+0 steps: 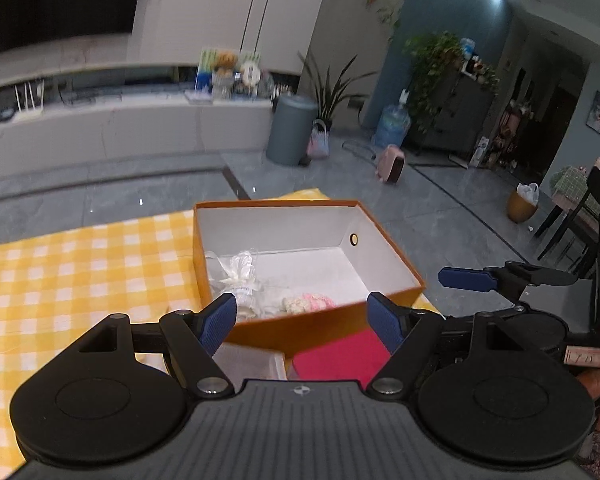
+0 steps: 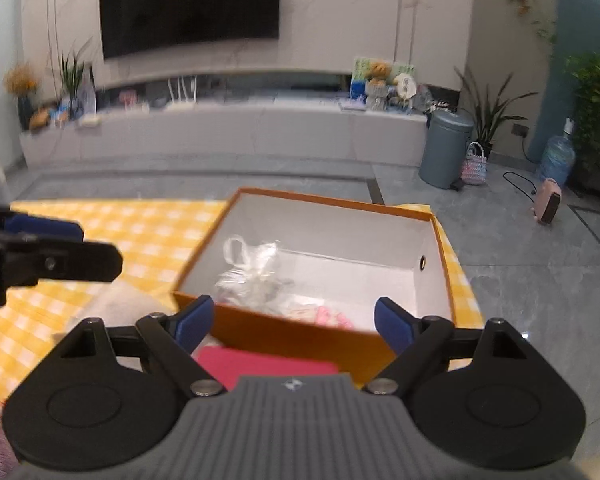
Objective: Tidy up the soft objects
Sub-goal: 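Grasp the orange crochet fruit with the left tool while the right tool approaches the bear-shaped sponge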
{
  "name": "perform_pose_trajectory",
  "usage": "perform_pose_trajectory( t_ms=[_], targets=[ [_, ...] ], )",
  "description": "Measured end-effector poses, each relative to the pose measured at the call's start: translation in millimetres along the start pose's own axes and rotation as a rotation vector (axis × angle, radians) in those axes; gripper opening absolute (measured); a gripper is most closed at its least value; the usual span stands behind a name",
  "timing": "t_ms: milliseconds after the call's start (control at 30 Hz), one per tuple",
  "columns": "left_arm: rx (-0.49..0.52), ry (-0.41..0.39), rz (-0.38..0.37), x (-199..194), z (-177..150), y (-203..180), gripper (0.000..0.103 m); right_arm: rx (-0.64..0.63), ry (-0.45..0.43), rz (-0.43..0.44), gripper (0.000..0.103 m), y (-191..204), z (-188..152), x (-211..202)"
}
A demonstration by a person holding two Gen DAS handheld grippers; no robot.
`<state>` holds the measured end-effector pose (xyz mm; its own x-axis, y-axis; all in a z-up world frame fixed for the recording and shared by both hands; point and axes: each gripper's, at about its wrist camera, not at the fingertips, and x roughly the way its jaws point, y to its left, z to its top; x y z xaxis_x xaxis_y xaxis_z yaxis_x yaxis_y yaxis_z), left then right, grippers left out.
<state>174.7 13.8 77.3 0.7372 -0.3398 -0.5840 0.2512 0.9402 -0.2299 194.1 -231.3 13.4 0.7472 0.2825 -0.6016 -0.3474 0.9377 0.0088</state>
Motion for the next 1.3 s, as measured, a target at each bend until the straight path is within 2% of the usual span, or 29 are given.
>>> perform_pose_trajectory(
  t_ms=[133, 267, 433, 500, 567, 800, 967, 1100, 1300],
  targets=[
    [0.025, -0.037, 0.012, -31.7, -37.6, -7.0, 0.087, 0.047, -0.075, 0.029, 0.086, 21.7, -36.4, -33.2],
    [0.015, -0.032, 0.029, -51.4, -74.6, 0.1, 0.087, 0.064, -0.108, 0.051, 0.086, 46.8, -69.5, -53.6],
    [-0.071, -0.012, 0.049, -66.4, -114.0, 18.8, 0.087, 0.130, -0.170, 0.035, 0.087, 76.0, -113.9, -68.6],
    [-0.102, -0.005, 0.063, -68.4, -127.6, 26.6, 0.087, 0.129, -0.197, 0.012, 0.094, 83.4, -129.2, -71.3],
    [-0.128, 0.003, 0.080, -69.1, -139.9, 35.8, 0.087, 0.099, -0.211, 0.003, 0.094, 90.9, -143.2, -70.8],
    [-0.158, 0.087, 0.253, -62.8, -166.8, 67.2, 0.086, 0.020, -0.140, 0.030, 0.094, 111.4, -159.3, -51.2],
    [-0.213, 0.125, 0.315, -58.5, -170.8, 92.4, 0.086, 0.005, -0.109, 0.032, 0.094, 118.6, -165.9, -38.9],
    [-0.186, 0.211, 0.384, -35.6, -166.3, 107.5, 0.086, 0.004, -0.068, 0.039, 0.094, 121.9, -170.3, -27.2],
    [-0.182, 0.365, 0.429, -3.4, -177.9, 124.0, 0.086, 0.009, -0.030, 0.042, 0.094, 121.5, -172.9, -13.4]
  ],
)
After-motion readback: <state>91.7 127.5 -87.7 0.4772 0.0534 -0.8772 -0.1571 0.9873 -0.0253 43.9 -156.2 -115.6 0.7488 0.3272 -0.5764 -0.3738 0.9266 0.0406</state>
